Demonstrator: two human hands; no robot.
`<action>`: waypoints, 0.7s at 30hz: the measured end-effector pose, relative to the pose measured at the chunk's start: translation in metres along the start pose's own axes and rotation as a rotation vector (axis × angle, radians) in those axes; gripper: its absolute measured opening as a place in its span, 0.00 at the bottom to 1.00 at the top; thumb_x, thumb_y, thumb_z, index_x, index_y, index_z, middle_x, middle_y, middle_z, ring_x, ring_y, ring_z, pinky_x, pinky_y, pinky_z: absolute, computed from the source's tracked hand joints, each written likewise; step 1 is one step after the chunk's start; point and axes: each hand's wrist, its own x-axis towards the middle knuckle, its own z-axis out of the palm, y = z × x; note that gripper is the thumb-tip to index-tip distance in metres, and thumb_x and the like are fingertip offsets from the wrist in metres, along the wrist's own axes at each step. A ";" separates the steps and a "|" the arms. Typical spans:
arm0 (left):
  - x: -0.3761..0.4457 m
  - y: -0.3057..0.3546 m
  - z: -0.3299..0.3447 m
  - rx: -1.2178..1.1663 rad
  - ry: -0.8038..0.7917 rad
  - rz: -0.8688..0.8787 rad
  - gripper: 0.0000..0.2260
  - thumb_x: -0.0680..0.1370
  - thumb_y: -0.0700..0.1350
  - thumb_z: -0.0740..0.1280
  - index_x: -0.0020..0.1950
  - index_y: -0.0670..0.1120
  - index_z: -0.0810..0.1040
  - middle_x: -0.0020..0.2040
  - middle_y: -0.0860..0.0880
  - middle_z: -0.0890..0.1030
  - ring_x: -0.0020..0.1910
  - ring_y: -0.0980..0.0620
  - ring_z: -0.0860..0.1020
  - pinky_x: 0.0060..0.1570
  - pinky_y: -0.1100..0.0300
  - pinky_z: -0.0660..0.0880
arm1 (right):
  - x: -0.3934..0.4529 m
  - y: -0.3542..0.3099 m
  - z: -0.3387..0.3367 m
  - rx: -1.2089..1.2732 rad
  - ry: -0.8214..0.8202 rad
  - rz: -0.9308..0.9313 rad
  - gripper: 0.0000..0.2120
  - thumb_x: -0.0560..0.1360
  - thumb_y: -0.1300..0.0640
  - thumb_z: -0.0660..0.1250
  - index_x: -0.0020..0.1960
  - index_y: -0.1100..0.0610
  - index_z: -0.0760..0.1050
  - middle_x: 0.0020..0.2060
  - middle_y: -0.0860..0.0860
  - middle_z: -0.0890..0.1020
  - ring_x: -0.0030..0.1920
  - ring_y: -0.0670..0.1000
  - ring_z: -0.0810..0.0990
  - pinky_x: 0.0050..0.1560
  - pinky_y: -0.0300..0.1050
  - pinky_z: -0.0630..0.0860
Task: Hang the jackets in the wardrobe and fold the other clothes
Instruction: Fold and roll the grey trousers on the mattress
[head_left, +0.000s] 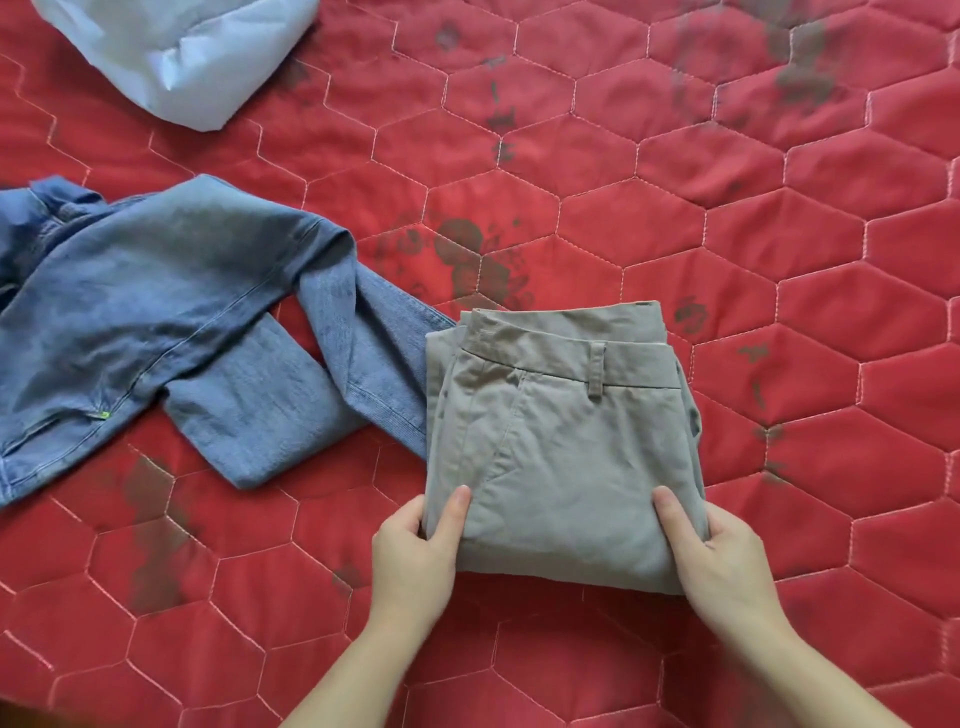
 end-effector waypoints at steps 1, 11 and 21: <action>-0.001 -0.001 0.004 0.031 0.044 -0.011 0.30 0.71 0.66 0.69 0.31 0.38 0.70 0.26 0.53 0.68 0.28 0.57 0.64 0.29 0.59 0.63 | 0.003 0.000 0.002 -0.048 -0.002 -0.005 0.28 0.74 0.42 0.65 0.27 0.60 0.63 0.22 0.48 0.67 0.26 0.49 0.66 0.28 0.42 0.62; 0.010 0.007 0.011 0.553 -0.047 -0.264 0.24 0.76 0.67 0.60 0.37 0.46 0.72 0.49 0.41 0.82 0.53 0.38 0.78 0.46 0.52 0.70 | 0.014 -0.020 0.009 -0.265 0.024 0.038 0.27 0.77 0.43 0.64 0.26 0.58 0.65 0.25 0.55 0.74 0.35 0.62 0.74 0.37 0.53 0.66; 0.033 0.037 -0.018 0.506 -0.367 -0.386 0.28 0.76 0.61 0.66 0.62 0.38 0.77 0.59 0.39 0.80 0.56 0.40 0.80 0.51 0.52 0.77 | 0.018 -0.059 -0.017 -0.413 -0.226 0.251 0.22 0.76 0.43 0.66 0.46 0.65 0.76 0.42 0.59 0.80 0.40 0.57 0.76 0.39 0.47 0.67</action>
